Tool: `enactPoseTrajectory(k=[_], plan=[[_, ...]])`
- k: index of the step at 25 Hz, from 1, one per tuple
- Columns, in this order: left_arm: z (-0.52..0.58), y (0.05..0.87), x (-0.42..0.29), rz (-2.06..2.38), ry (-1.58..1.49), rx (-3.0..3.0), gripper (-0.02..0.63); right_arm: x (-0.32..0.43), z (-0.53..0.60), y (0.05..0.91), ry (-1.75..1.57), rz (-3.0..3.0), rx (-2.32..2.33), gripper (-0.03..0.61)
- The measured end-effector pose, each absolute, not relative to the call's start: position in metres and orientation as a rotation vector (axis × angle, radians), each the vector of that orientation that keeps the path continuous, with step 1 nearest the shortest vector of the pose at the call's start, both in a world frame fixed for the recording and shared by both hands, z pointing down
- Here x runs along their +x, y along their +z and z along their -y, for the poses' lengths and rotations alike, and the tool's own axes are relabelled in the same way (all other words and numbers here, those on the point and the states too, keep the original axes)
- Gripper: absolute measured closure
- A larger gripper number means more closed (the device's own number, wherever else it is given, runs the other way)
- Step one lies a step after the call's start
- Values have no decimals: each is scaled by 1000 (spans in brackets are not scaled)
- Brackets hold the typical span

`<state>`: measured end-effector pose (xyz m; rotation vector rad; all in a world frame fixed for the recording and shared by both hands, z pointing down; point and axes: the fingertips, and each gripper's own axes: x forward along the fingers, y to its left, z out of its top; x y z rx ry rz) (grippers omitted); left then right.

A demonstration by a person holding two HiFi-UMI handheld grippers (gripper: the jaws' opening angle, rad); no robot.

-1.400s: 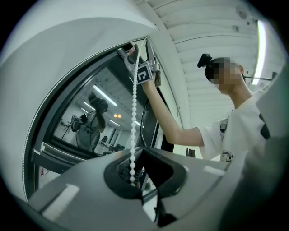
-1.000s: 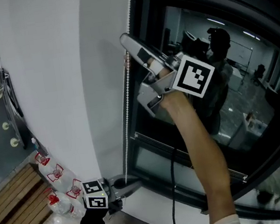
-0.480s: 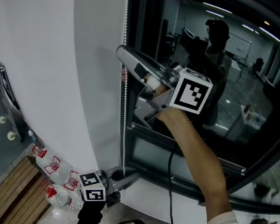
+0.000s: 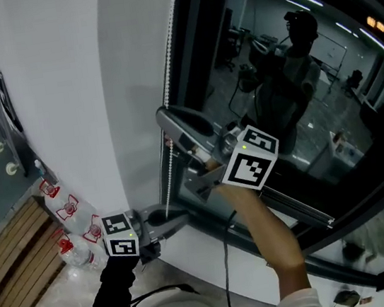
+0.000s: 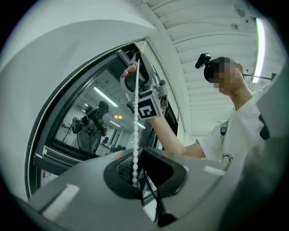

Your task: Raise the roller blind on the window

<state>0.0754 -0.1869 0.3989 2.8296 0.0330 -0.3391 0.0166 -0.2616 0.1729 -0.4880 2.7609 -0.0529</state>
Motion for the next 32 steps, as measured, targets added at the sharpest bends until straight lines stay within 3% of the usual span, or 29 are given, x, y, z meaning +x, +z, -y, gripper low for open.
enactPoseTrajectory(k=[8, 15, 16, 17, 21, 32], plan=[[186, 397, 75, -32, -340, 2829, 615, 10, 254, 249, -211, -2831, -507, 565], [190, 395, 71, -31, -347, 2840, 615, 10, 253, 255, -242, -2830, -452, 559], [189, 395, 71, -33, -346, 2839, 615, 9, 254, 252, -218, -2841, -446, 520], [188, 396, 71, -36, -343, 2837, 615, 9, 256, 246, -199, -2845, -437, 460], [185, 399, 72, -47, -338, 2829, 615, 13, 270, 194, -125, -2797, -407, 416], [184, 406, 73, -48, -322, 2815, 615, 11, 281, 55, 121, -2693, -364, 450]])
